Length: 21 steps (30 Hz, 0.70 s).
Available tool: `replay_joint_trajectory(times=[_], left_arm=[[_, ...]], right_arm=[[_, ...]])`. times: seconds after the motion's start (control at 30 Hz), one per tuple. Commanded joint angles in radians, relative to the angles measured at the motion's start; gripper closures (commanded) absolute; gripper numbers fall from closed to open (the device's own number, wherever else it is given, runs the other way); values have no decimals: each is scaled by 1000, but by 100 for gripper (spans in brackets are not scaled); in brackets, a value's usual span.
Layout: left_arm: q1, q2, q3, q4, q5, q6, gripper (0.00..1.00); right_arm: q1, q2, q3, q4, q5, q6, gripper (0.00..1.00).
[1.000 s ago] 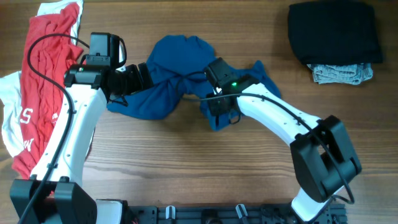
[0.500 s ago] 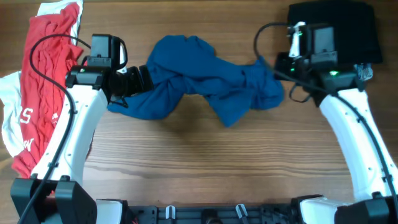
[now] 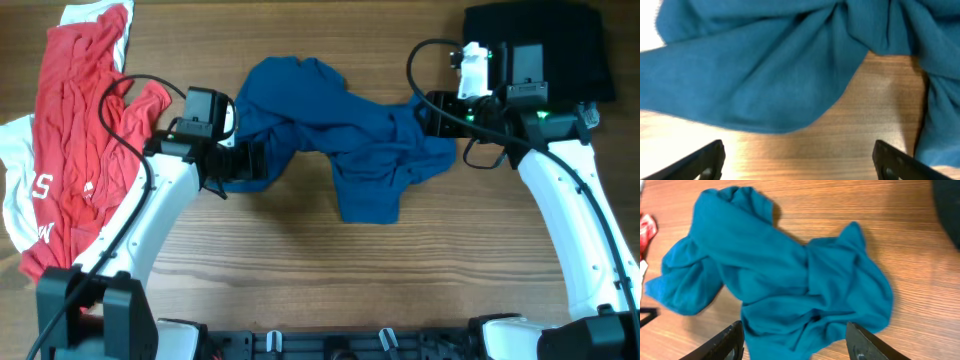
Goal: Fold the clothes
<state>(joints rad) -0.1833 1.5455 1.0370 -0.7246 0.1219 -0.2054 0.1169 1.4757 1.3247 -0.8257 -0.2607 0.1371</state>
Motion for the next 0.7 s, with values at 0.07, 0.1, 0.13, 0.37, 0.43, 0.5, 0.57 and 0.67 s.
replay_joint_trajectory(times=[0.07, 0.1, 0.13, 0.37, 0.43, 0.5, 0.57, 0.67], left_arm=[[-21, 90, -52, 113, 41, 19, 12], [-32, 114, -52, 127, 36, 19, 13], [-41, 134, -52, 137, 27, 19, 14], [-130, 261, -52, 175, -123, 19, 23], [-140, 280, -52, 179, -175, 18, 30], [-142, 294, -52, 182, -237, 10, 40], [-139, 295, -51, 184, -304, -43, 51], [-129, 289, -24, 185, -352, -94, 96]], right_arm=[[9, 8, 2, 5, -29, 20, 33], [9, 8, 2, 5, -29, 20, 33], [9, 8, 2, 5, -29, 20, 33], [9, 10, 2, 5, -29, 19, 32], [9, 11, 2, 5, -29, 19, 32], [9, 14, 2, 5, -29, 19, 32], [9, 19, 2, 5, -29, 19, 32], [9, 34, 2, 0, -29, 20, 32]])
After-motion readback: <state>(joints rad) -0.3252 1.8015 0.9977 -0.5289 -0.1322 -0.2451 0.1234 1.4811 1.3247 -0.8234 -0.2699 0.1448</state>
